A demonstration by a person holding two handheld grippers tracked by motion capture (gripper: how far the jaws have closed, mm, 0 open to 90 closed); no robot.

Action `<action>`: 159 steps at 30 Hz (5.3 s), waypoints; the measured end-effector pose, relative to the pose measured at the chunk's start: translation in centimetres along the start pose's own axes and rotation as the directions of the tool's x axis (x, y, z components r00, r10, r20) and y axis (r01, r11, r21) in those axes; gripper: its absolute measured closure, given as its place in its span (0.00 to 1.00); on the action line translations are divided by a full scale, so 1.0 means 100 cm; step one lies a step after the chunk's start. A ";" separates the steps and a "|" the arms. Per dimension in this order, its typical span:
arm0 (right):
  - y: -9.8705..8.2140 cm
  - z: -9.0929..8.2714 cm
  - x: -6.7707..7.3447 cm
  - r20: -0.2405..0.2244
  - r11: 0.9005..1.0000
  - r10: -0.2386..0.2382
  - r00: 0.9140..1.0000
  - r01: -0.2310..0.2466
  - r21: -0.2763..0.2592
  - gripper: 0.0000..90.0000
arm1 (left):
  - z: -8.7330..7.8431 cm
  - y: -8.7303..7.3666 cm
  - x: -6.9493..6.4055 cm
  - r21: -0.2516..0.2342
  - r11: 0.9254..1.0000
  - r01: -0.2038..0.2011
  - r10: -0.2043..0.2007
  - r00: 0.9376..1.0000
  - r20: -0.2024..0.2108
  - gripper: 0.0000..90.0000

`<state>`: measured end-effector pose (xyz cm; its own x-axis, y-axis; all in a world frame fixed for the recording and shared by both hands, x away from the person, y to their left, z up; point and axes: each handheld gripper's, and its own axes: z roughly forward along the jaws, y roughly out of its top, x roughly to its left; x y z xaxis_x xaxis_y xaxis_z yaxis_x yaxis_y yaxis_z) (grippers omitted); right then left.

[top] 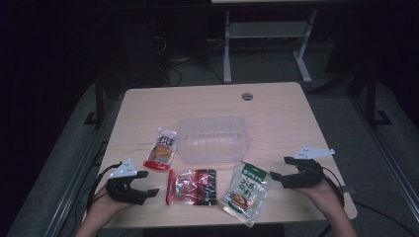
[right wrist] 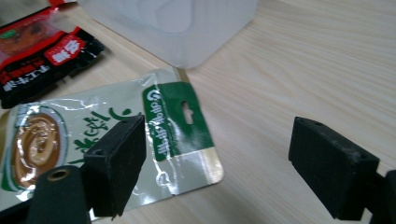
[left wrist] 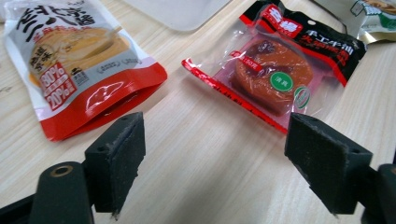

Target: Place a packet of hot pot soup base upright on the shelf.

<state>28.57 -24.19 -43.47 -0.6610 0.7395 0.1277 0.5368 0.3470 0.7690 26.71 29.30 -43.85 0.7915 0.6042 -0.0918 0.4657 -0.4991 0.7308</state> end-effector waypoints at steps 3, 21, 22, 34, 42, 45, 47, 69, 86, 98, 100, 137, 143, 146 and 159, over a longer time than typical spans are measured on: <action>0.000 0.004 0.004 -0.025 1.000 -0.001 1.000 0.001 0.001 0.21 | 0.000 0.003 -0.002 -0.004 1.000 0.002 -0.002 1.000 0.018 0.28; -0.003 0.010 0.004 -0.028 1.000 -0.019 0.999 0.020 0.017 0.20 | 0.026 0.042 -0.010 0.032 0.999 -0.021 0.019 0.996 0.090 1.00; -0.003 0.011 0.004 -0.027 1.000 -0.021 0.999 0.021 0.019 0.20 | 0.028 0.044 -0.010 0.032 0.999 -0.021 0.018 0.996 0.088 1.00; -0.005 0.011 0.000 -0.019 1.000 -0.010 1.000 0.010 0.025 0.20 | 0.072 0.065 -0.006 0.079 0.992 -0.101 0.094 0.992 0.082 1.00; -0.006 0.010 -0.002 -0.015 1.000 -0.010 1.000 0.010 0.026 0.20 | 0.077 0.061 -0.004 0.127 0.987 -0.103 0.096 0.994 0.061 1.00; -0.006 0.010 -0.002 -0.014 1.000 -0.005 1.000 0.005 0.029 0.20 | 0.071 0.057 -0.001 0.122 0.989 -0.082 0.076 0.996 0.048 1.00; -0.006 0.009 -0.002 -0.014 1.000 -0.006 1.000 0.007 0.027 0.20 | 0.068 0.055 0.002 0.129 0.988 -0.085 0.081 0.996 0.041 1.00; -0.006 0.009 -0.002 -0.009 1.000 -0.002 1.000 0.002 0.030 0.20 | 0.015 0.023 -0.035 0.079 0.997 -0.023 0.019 0.998 0.054 0.99; -0.006 0.011 -0.002 -0.010 0.999 -0.015 1.000 0.015 0.032 0.20 | 0.037 0.023 -0.022 0.157 0.987 -0.018 0.010 0.999 0.052 1.00; -0.005 0.011 0.000 -0.020 1.000 -0.010 1.000 0.010 0.030 0.20 | 0.042 0.018 -0.017 0.193 0.981 -0.002 -0.009 0.999 0.053 1.00; -0.005 0.011 0.001 -0.032 1.000 -0.006 0.999 0.007 0.022 0.20 | 0.042 0.017 -0.016 0.205 0.979 0.004 -0.016 0.998 0.053 1.00; 0.050 0.067 0.094 -0.317 0.992 -0.107 0.942 0.121 0.023 0.18 | 0.043 0.020 -0.016 0.228 0.974 0.005 -0.017 0.999 0.050 1.00; 0.057 0.078 0.105 -0.347 0.991 -0.106 0.932 0.127 0.038 0.18 | 0.043 0.020 -0.017 0.223 0.975 0.018 -0.029 0.998 0.047 1.00; 0.061 0.084 0.112 -0.376 0.990 -0.111 0.920 0.137 0.042 0.19 | 0.043 0.020 -0.017 0.223 0.975 0.019 -0.030 0.998 0.047 1.00; 0.081 0.112 0.137 -0.432 0.988 -0.101 0.896 0.140 0.061 0.21 | 0.043 0.020 -0.016 0.227 0.974 0.015 -0.027 0.998 0.050 1.00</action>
<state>29.77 -4.76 -42.52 -0.8730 0.3786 0.3076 0.4697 0.4820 0.7396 28.07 24.66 -45.12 0.7976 0.5854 -0.1455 0.5551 -0.6180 0.5566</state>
